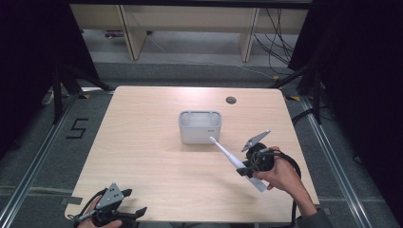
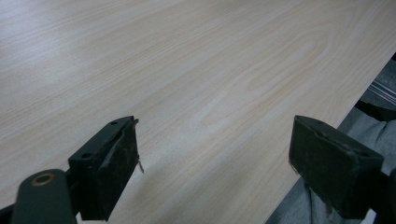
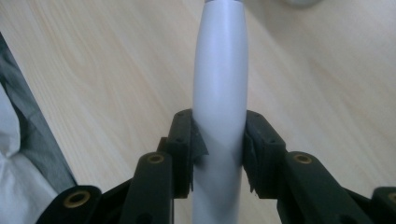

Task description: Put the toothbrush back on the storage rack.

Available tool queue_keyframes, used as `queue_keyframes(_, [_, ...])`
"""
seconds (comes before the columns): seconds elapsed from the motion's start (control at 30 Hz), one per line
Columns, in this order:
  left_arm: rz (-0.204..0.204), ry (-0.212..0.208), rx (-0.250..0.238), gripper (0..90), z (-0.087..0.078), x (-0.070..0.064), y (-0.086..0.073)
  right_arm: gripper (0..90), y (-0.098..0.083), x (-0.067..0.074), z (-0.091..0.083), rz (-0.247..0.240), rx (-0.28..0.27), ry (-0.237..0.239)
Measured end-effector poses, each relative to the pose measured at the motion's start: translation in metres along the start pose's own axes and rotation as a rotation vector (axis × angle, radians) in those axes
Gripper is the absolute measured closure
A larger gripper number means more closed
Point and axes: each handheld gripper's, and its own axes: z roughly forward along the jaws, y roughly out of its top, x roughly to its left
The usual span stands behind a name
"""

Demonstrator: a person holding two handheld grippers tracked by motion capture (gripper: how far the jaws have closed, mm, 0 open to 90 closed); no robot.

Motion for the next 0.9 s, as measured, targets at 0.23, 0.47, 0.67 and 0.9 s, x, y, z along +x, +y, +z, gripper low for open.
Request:
queue_keyframes(0.23, [-0.003,-0.002,-0.004,15.1,0.000,0.000,0.000,66.7,0.009,-0.001,-0.010,0.016,-0.135,-0.017])
queue_keyframes(0.47, [-0.008,-0.003,-0.008,15.1,0.000,0.000,0.000,66.8,0.018,-0.010,-0.013,0.043,-0.276,-0.038])
queue_keyframes(0.67, [-0.009,-0.003,-0.009,15.1,0.000,0.000,0.000,66.7,0.029,-0.018,-0.014,0.045,-0.420,-0.053])
queue_keyframes(0.9, [-0.007,-0.007,-0.006,15.1,0.000,0.001,0.000,66.7,0.043,-0.028,-0.012,0.078,-0.541,-0.101])
